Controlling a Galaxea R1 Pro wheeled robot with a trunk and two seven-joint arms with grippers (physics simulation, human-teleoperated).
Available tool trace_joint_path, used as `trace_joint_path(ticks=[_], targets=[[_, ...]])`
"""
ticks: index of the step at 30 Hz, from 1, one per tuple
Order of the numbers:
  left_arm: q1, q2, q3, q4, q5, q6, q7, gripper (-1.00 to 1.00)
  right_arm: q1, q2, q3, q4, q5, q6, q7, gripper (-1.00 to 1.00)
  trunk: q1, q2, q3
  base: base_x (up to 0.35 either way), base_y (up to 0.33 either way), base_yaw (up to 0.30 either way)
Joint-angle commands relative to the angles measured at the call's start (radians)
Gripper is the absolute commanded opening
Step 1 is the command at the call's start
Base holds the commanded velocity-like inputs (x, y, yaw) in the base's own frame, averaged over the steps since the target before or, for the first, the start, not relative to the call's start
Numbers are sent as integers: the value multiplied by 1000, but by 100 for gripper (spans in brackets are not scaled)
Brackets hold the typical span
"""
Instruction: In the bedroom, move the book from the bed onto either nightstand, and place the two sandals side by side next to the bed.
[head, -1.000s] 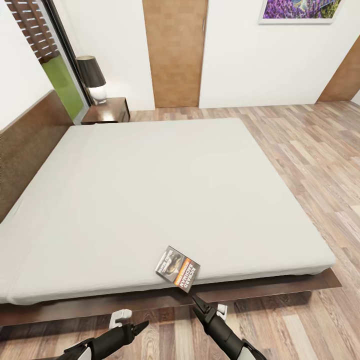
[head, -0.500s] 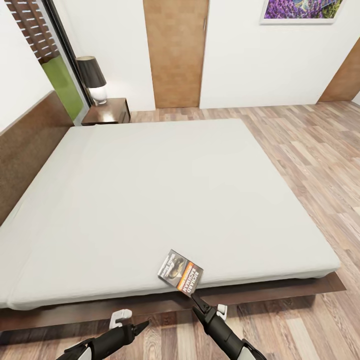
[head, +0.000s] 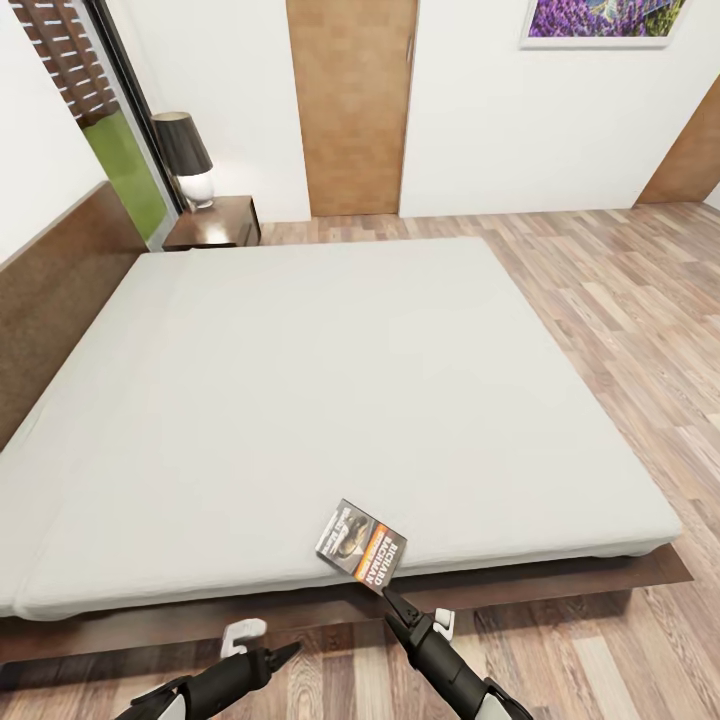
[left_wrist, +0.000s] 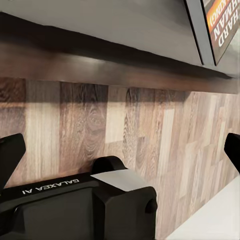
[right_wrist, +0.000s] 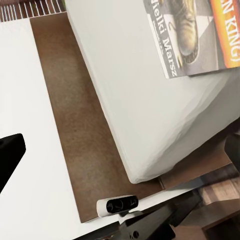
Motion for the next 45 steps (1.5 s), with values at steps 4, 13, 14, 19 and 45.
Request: trace_joint_path(ticks=[4,13,14,19,45], targets=[[0,-4,-7,-1,10,5,-2,100,0,0,0,-1,-7,10,1,100,15,-29,-13,0,0,0],[0,-5,-7,-1,10,5,-2,100,0,0,0,-2,-7,10,1,100,42,-78,-35,0,0,0],[0,-5,-7,-1,10,5,-2,100,0,0,0,-2,-7,10,1,100,42,-78,-35,0,0,0],[0,-5,-7,-1,10,5,-2,100,0,0,0,-2,-7,10,1,100,42,-78,-35,0,0,0],[0,-5,-7,-1,10,5,-2,100,0,0,0,-2,-7,10,1,100,42,-78,-35,-8,-12,0]])
